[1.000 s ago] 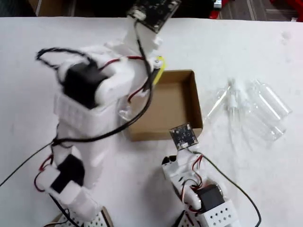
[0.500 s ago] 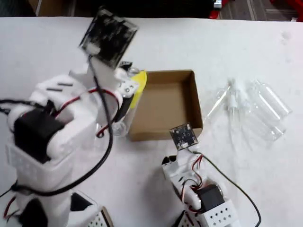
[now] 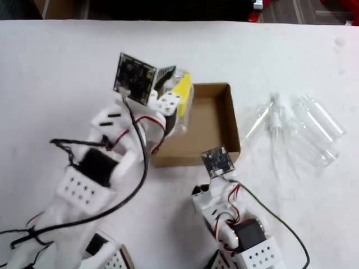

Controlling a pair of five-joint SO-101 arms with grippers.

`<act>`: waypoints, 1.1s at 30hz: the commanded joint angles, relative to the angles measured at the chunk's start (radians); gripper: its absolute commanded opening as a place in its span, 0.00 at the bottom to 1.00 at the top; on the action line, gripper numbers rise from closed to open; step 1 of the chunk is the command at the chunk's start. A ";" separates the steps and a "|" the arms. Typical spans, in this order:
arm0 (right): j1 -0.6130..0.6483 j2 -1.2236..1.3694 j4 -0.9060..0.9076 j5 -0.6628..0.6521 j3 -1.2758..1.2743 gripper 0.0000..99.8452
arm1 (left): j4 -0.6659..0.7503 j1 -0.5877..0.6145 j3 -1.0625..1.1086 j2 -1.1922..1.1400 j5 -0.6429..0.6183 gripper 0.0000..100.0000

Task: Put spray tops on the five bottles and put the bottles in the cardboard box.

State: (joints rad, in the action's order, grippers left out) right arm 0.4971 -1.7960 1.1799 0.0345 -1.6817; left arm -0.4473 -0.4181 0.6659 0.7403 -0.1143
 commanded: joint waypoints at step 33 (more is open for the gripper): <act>-0.012 -0.005 0.002 -0.011 -0.009 0.02 | 0.262 0.027 0.376 -0.156 0.023 0.02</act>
State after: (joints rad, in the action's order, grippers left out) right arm 0.4971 -1.7960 1.1799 0.0345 -1.6817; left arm -0.1649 -0.4012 1.0510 0.5639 -0.1051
